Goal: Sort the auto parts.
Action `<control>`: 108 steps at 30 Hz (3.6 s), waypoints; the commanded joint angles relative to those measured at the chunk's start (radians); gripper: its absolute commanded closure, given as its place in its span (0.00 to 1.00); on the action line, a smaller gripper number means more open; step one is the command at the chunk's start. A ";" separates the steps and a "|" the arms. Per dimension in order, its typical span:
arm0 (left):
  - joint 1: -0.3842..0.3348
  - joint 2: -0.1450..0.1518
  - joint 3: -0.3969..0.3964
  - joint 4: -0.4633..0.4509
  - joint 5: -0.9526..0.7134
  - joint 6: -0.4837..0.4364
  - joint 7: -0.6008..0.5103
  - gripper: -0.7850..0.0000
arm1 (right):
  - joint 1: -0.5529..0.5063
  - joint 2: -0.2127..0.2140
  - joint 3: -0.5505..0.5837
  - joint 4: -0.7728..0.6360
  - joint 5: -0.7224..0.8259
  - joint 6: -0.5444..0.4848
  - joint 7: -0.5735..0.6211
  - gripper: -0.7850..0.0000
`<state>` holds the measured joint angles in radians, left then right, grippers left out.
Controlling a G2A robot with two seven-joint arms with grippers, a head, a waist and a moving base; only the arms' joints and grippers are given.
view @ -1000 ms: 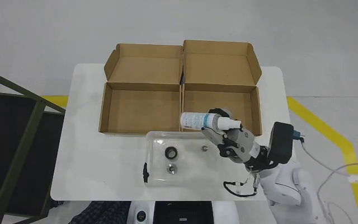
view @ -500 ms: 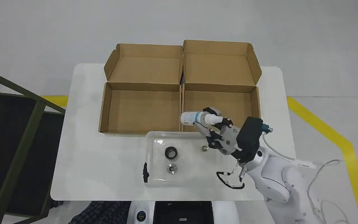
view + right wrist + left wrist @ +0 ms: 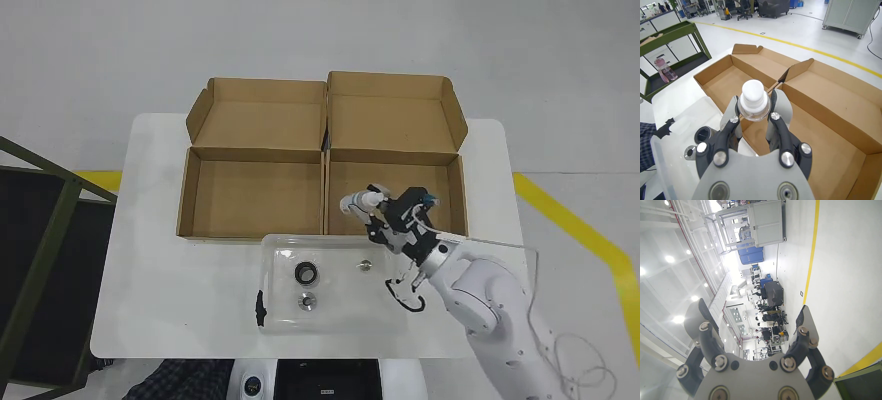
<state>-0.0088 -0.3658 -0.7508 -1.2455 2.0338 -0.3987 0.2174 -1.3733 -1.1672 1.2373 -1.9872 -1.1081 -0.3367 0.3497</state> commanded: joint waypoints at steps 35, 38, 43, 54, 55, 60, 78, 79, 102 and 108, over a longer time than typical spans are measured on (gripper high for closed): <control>0.000 0.000 0.000 0.000 0.000 0.000 0.000 0.00 | 0.281 -0.061 -0.203 0.369 -0.096 0.157 0.091 0.82; 0.000 0.000 0.000 0.000 0.000 0.000 0.000 0.00 | 0.286 -0.064 -0.209 0.380 -0.100 0.159 0.092 0.60; 0.000 0.000 0.000 0.000 0.000 0.000 0.000 0.00 | 0.287 -0.067 -0.209 0.378 -0.103 0.157 0.097 0.00; 0.000 0.000 0.000 0.000 0.000 0.000 0.000 0.00 | 0.227 -0.055 -0.141 0.203 -0.135 0.143 0.112 0.00; 0.000 0.000 0.000 0.000 0.000 0.000 0.000 0.00 | 0.218 -0.052 -0.133 0.179 -0.135 0.129 0.118 0.00; 0.000 0.000 0.000 0.000 0.000 0.000 0.000 0.00 | 0.172 -0.038 -0.082 0.062 -0.109 0.042 0.183 0.00; 0.000 0.000 0.000 0.000 0.000 0.000 0.000 0.00 | -0.087 0.018 -0.008 -0.229 -0.189 -0.343 0.284 0.00; 0.000 0.000 0.000 0.000 0.000 0.000 0.000 0.00 | -0.097 0.021 -0.009 -0.233 -0.197 -0.366 0.285 0.00; 0.000 0.000 0.000 0.000 0.000 0.000 0.000 0.00 | -0.155 0.051 -0.024 -0.151 -0.297 -0.412 0.332 0.00; 0.000 0.000 0.000 0.000 0.000 0.000 0.000 0.00 | -0.125 0.051 -0.049 -0.105 -0.318 -0.385 0.356 0.00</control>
<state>-0.0088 -0.3658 -0.7508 -1.2455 2.0338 -0.3987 0.2174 -1.5010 -1.1164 1.1915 -2.0961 -1.4225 -0.7250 0.7025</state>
